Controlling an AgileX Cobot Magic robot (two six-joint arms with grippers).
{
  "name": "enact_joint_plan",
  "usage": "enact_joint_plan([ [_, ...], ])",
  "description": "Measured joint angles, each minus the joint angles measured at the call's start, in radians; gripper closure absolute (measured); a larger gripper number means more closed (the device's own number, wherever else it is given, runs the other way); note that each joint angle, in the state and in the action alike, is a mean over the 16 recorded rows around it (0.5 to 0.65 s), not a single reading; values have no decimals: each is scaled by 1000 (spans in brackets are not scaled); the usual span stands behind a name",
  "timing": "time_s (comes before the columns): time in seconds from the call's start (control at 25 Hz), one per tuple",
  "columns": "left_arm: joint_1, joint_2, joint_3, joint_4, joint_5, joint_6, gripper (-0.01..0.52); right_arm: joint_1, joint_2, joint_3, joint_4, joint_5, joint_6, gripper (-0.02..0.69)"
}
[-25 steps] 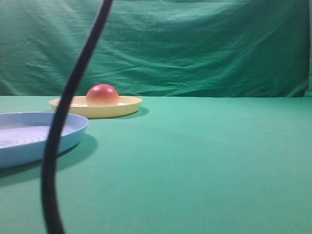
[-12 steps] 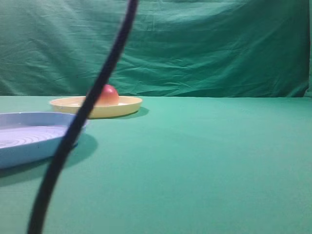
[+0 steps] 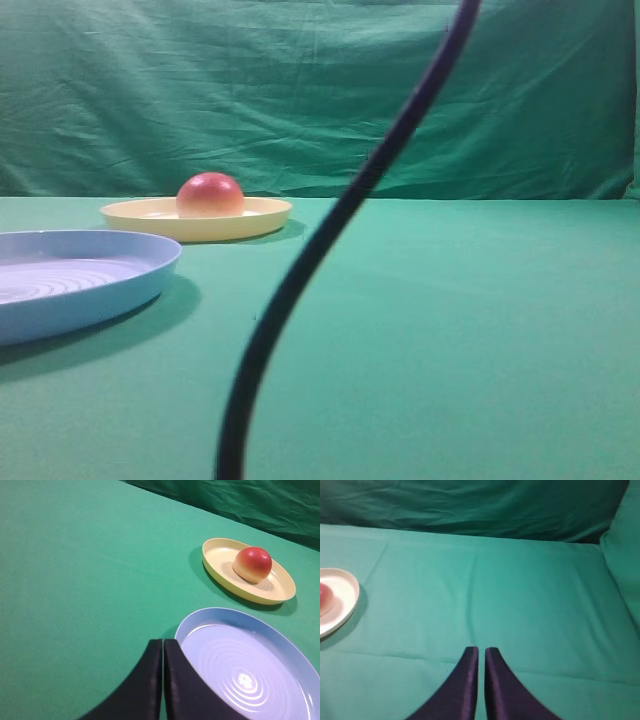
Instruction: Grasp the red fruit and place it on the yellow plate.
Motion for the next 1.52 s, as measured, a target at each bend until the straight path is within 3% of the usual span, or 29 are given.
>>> enact_joint_plan([
  [0.36, 0, 0, 0, 0, 0, 0, 514, -114, -298, 247, 0, -98, -3, 638],
  [0.84, 0, 0, 0, 0, 0, 0, 514, -137, -615, 544, 15, -184, -4, 641],
  [1.52, 0, 0, 0, 0, 0, 0, 514, -137, -737, 743, 77, -204, -4, 656],
])
